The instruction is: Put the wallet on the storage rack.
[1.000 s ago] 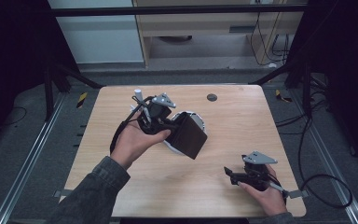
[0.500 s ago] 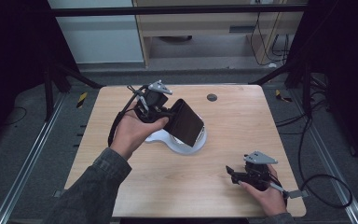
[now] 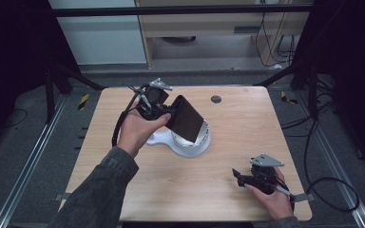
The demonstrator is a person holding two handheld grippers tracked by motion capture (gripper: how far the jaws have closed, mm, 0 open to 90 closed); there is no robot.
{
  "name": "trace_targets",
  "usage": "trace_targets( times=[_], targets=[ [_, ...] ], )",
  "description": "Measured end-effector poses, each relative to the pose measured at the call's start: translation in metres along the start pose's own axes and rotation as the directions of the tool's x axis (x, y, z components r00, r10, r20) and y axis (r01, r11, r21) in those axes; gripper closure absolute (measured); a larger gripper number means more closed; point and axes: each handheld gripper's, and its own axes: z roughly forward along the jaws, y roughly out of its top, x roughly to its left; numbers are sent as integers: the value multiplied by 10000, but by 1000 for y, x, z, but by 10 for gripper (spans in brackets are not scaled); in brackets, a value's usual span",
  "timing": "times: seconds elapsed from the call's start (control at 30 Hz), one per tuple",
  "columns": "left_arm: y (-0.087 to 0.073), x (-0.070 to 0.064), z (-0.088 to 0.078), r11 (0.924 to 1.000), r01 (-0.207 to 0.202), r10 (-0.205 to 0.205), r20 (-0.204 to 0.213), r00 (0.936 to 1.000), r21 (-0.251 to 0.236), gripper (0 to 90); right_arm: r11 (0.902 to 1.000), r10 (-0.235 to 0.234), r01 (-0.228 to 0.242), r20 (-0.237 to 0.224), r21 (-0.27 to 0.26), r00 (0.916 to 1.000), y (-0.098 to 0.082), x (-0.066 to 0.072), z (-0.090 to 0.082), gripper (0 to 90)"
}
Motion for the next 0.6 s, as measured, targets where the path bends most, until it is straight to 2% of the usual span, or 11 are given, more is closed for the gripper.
trace_targets(
  times=[0.2, 0.37, 0.6],
  targets=[
    [-5, 5, 12, 9997, 233, -233, 73, 9997, 23, 799, 10000, -75, 75, -44, 33, 10000, 0, 1, 1, 142],
    [-4, 6, 19, 9998, 217, -216, -42, 9998, 52, 798, 9999, -102, 102, -53, 74, 9999, -1, 1, 1, 142],
    [-9, 8, 33, 9991, 342, -342, 26, 9994, 265, 798, 9999, -11, 13, -101, 144, 9999, -2, 1, 2, 142]
  ],
)
